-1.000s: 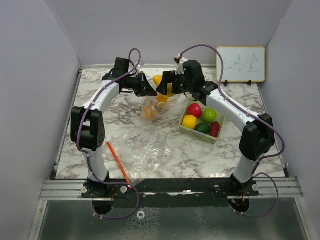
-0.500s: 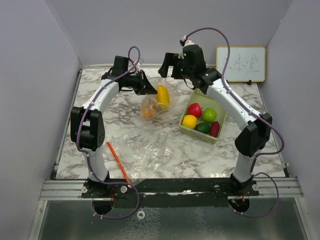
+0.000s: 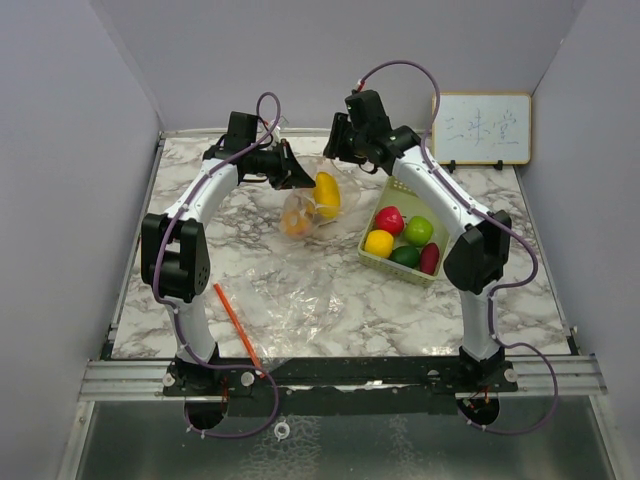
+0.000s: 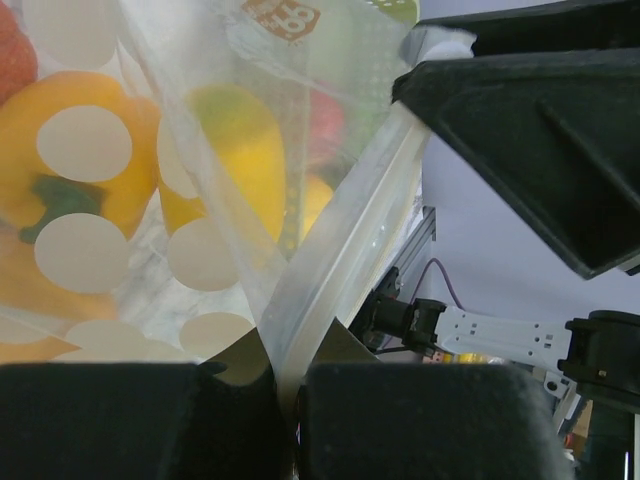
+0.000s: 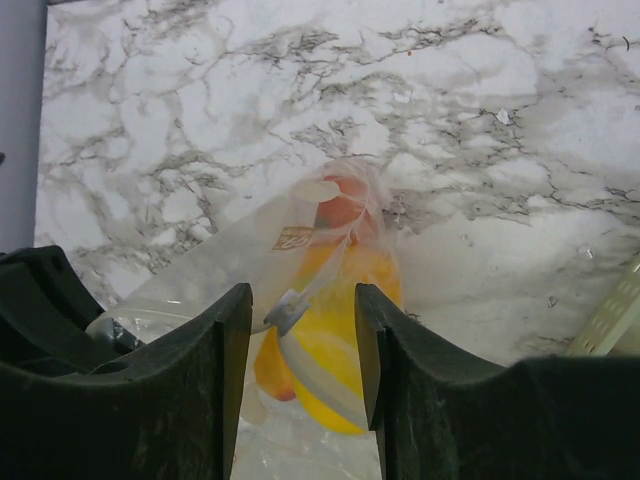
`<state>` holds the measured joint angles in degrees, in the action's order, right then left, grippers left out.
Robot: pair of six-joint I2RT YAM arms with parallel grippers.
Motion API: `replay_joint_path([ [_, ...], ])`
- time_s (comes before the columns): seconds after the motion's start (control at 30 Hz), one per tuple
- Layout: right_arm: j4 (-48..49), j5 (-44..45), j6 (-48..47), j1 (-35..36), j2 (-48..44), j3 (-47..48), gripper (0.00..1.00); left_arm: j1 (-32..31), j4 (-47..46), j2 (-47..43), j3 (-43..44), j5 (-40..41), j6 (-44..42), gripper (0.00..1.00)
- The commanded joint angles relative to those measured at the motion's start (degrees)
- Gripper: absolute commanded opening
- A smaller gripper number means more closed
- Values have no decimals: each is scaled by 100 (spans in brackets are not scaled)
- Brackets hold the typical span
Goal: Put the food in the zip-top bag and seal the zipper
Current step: Place the fake fruit in the zipper food storage bag, then adjust the zipper food storage bag at the center of the board.
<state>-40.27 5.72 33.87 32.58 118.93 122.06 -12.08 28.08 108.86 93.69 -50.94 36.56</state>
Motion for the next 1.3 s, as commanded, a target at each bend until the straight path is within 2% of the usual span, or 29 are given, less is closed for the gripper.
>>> replay_joint_path([
  [0.0, -132, -32, 159, 21, -111, -91, 47, 12, -255, -138, -62, -16, 76, 0],
  [0.27, -34, -142, 170, 56, 12, -254, 44, -4, -335, -190, -95, 3, 119, 0],
  [0.33, 35, -198, 206, 63, -1, -379, 36, -14, -372, -219, -105, 4, 140, 0],
  [0.47, 368, -252, 234, 82, -178, -744, 12, -34, -423, -265, -105, -2, 182, 0],
  [0.6, 639, -54, 76, 82, -370, -894, 3, -59, -496, -363, -195, -140, 199, 0],
  [0.7, 612, 232, -251, 82, -408, -608, 2, -57, -387, -539, -254, -309, 29, 2],
  [0.8, 535, 484, -627, 75, -411, -230, 2, -37, -73, -800, -275, -348, -413, 29],
  [0.87, 643, 481, -852, 49, -508, -175, 2, -5, 77, -1019, -331, -384, -706, 43],
  [0.93, 778, 325, -1059, -18, -633, -160, 2, 68, 176, -1294, -405, -373, -1023, 74],
  [0.97, 838, 129, -1172, -61, -668, -142, 2, 120, 186, -1479, -471, -354, -1186, 94],
  [1.0, 892, -110, -1287, -105, -698, -112, 2, 203, 230, -1638, -513, -306, -1373, 98],
  [1.07, 918, -616, -1509, -207, -723, -28, 2, 400, 289, -1984, -558, 22, -1773, 99],
  [1.2, 1163, -1917, -1960, -444, -838, -62, 2, 674, 557, -2313, -296, 1284, -2557, 99],
  [1.27, 1395, -2736, -2148, -568, -895, -110, 2, 735, 503, -2280, -174, 1652, -2765, 98],
])
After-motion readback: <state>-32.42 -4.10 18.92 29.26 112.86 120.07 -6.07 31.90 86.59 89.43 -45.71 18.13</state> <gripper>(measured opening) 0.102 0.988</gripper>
